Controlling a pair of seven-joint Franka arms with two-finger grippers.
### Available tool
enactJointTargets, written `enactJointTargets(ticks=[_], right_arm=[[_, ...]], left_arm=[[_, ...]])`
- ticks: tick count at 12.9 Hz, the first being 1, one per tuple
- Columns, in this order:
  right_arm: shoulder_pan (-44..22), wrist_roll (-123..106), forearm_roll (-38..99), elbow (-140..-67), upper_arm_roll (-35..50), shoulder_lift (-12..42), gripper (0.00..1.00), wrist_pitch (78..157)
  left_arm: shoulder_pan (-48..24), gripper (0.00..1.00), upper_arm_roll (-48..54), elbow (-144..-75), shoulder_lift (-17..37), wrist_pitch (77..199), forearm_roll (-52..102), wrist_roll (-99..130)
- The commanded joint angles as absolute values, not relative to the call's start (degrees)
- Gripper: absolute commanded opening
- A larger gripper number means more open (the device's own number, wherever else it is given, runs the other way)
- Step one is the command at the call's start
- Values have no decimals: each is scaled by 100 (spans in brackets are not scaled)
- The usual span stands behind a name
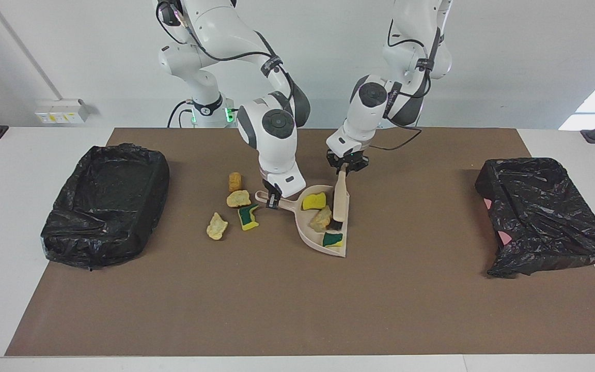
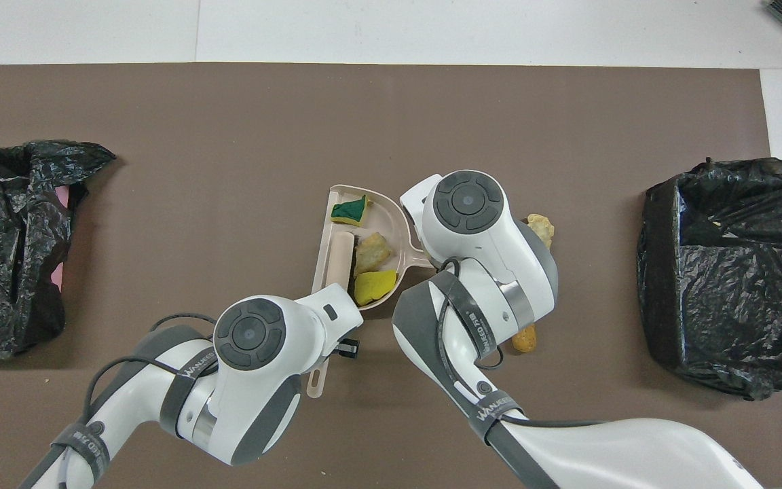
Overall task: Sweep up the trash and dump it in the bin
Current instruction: 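Sweep debris into the dustpan with the left gripper's brush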
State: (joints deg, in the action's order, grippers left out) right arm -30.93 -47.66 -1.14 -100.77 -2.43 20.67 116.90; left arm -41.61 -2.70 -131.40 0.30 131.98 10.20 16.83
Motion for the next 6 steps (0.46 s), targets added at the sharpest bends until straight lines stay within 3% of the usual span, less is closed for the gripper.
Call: enactJointTargets(ticks=[1, 6], right_arm=[[-3085, -4500, -97, -10081, -202, 2101, 0, 11804], [-3085, -4500, -97, -10072, -202, 2101, 0, 11777]], left_arm=[[-4255, 0, -413, -12815, 71, 12844, 1134, 1530], [-3377, 0, -457, -12287, -201, 11725, 1063, 1756]])
